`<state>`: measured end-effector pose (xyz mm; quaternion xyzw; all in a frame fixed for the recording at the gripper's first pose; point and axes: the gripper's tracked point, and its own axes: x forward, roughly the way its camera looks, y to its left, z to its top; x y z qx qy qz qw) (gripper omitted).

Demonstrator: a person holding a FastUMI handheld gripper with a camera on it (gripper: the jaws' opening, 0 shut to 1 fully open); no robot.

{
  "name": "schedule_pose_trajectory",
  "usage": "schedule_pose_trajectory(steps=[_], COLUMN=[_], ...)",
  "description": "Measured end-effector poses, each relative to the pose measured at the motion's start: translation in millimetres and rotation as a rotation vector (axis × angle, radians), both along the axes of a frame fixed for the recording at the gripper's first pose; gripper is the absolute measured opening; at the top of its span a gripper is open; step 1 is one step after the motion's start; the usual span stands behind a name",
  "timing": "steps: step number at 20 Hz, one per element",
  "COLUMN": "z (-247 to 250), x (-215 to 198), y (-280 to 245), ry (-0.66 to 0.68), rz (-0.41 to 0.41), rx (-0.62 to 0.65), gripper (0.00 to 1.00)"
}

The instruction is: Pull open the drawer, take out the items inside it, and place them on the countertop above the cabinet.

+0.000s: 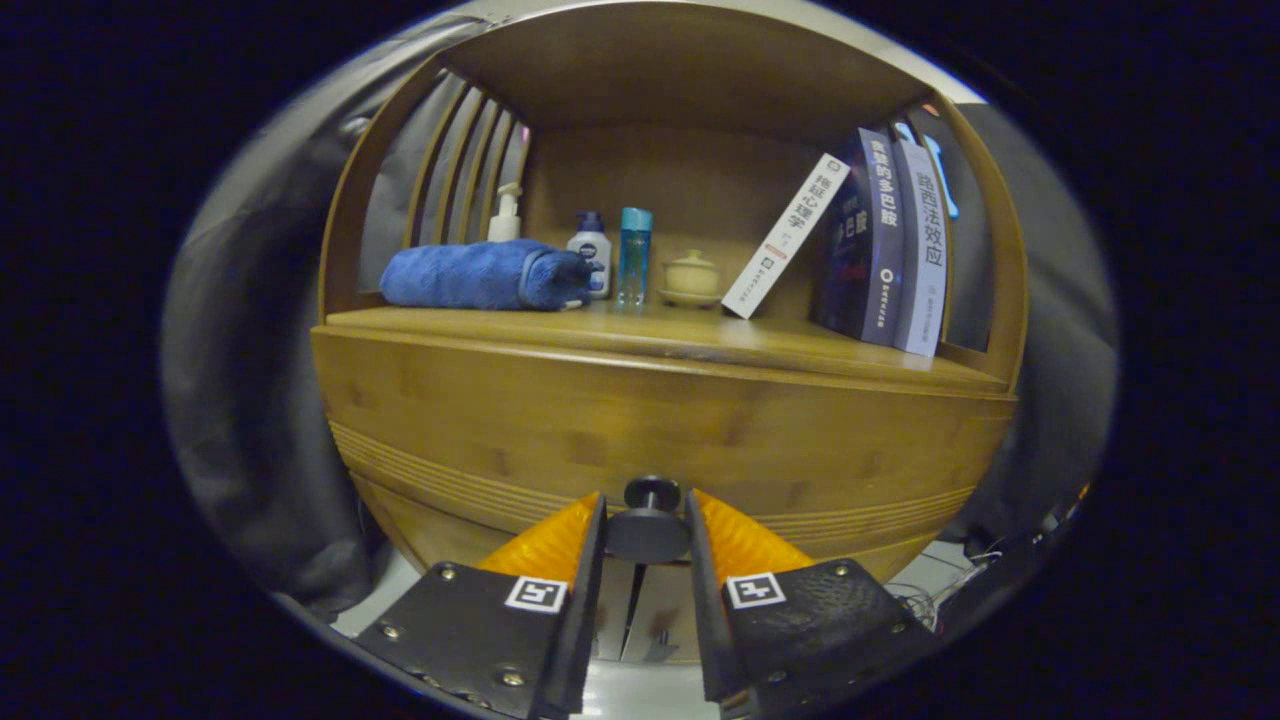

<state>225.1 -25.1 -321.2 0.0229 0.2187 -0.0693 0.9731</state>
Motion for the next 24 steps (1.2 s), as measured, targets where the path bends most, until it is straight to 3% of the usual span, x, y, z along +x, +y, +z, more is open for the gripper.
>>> schedule_pose_trajectory(steps=[2,5,6,8,10,16,24], z=[-0.8,-4.9,-10.4,-6.4,-9.5,-6.1,9.2], x=[-2.5,-6.4,-4.3,-4.6,-2.8,-12.9,-78.1], y=[0.3,1.8,3.4,-1.5,-0.2,0.2,11.3], ry=[-0.003,0.018,0.041,0.037,0.036,0.005,-0.003], rz=[-0.005,-0.043,-0.048,-0.037,-0.043,-0.052,-0.034], rx=[0.03,0.214,0.242,0.177,0.147,0.143,0.12], gripper=[0.41,0.41,0.33,0.33,0.24,0.24,0.23])
